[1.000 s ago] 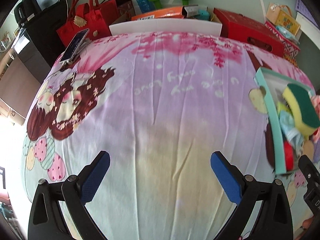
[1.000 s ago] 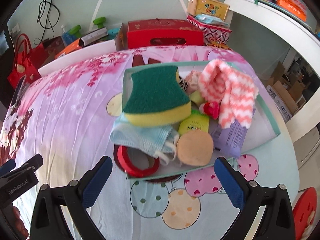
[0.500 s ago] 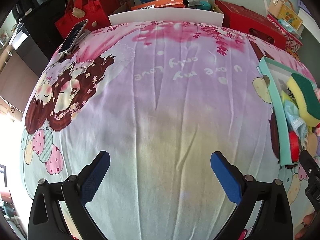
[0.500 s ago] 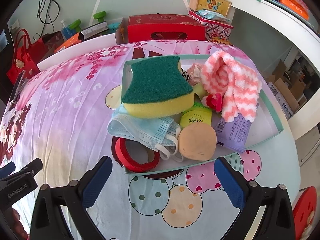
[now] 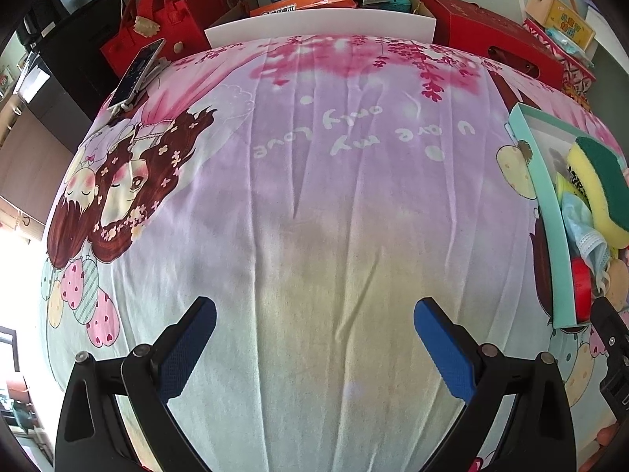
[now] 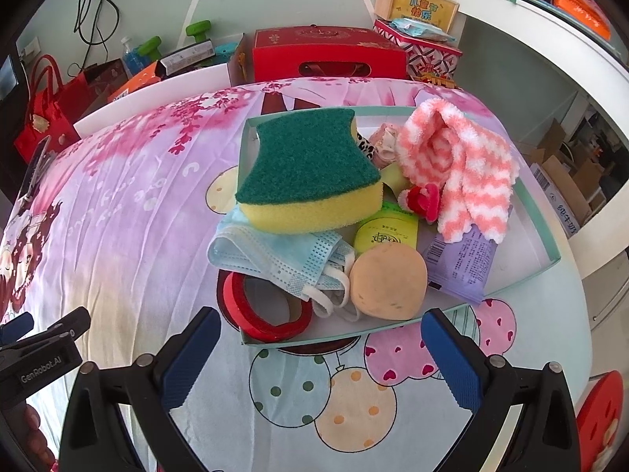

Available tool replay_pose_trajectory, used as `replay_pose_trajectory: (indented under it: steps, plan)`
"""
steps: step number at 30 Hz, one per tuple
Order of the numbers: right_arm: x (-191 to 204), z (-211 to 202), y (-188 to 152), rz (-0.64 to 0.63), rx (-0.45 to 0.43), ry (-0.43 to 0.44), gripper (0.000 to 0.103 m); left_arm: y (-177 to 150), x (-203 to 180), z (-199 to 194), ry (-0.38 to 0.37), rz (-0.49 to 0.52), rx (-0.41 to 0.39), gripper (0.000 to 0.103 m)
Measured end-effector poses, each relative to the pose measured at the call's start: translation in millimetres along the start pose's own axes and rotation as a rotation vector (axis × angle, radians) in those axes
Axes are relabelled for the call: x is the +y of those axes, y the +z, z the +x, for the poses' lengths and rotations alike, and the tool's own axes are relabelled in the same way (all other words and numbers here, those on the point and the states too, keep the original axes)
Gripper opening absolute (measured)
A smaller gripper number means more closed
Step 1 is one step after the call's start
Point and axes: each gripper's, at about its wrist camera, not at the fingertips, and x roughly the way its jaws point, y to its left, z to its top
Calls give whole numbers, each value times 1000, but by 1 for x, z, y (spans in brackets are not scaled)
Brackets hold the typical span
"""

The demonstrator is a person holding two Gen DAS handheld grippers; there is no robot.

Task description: Organize soft objects

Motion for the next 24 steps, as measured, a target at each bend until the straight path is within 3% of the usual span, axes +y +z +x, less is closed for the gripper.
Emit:
replay_pose_trajectory:
  steps: [24]
  plan:
    - [1,2,-1,-7,0,1,103,0,0,5,15,-3,11,101]
